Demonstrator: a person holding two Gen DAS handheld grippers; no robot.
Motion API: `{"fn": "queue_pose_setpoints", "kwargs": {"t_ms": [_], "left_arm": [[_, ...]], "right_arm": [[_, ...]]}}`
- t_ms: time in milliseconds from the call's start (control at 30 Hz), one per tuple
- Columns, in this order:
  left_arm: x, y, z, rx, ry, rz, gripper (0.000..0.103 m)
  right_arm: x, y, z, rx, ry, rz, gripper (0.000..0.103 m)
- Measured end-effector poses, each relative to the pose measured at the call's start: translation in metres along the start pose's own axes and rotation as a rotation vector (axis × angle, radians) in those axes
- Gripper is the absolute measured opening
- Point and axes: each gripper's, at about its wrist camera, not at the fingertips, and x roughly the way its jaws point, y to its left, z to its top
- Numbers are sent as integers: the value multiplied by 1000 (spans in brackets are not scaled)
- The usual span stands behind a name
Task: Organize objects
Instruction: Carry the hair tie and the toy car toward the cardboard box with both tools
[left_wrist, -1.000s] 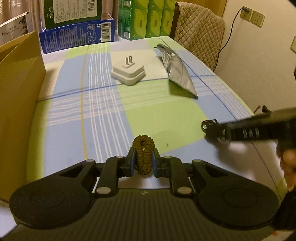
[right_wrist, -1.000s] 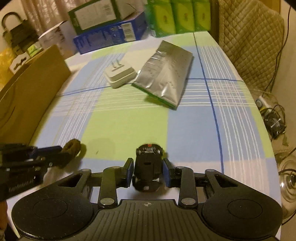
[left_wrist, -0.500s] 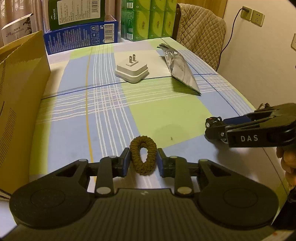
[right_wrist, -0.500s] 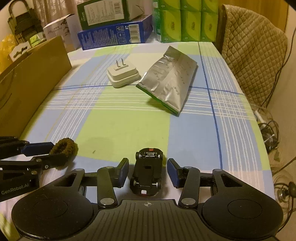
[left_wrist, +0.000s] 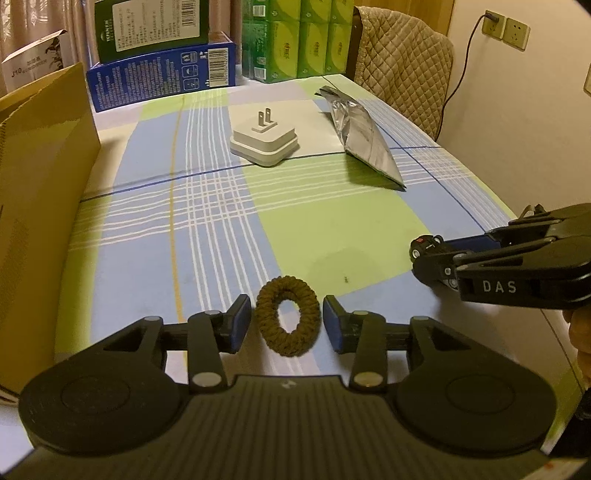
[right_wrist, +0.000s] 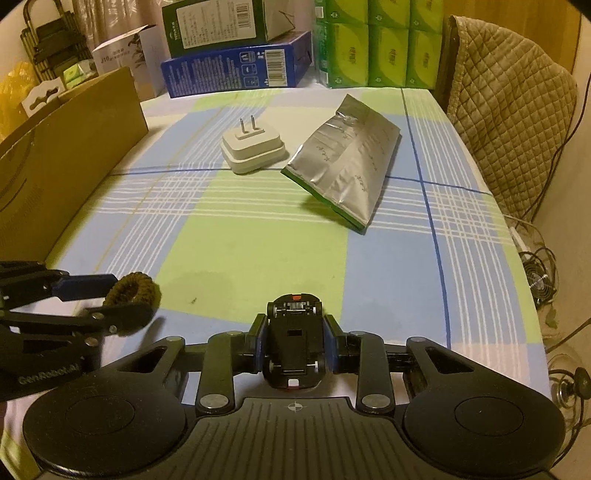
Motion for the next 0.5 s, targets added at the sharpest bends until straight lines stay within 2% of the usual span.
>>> {"fn": "queue_pose_setpoints", "kwargs": {"t_ms": [167,233,300,333,500], "left_arm": [[5,-6,-2,40,11,17,36],[5,-5,-2,32,11,22,31],[4,-2,-1,18,12,26,17],[4,-1,-1,9,14,25,16],[0,3,1,-22,15,24,14]], "right_arm": [[0,0,0,9,-2,8,27],[-1,0,-1,10,-7,13,27],[-2,1,-1,9,-14,16,27],[-2,1,-1,9,-17,17,27],[-6,0,-1,22,-29,20,27]]}}
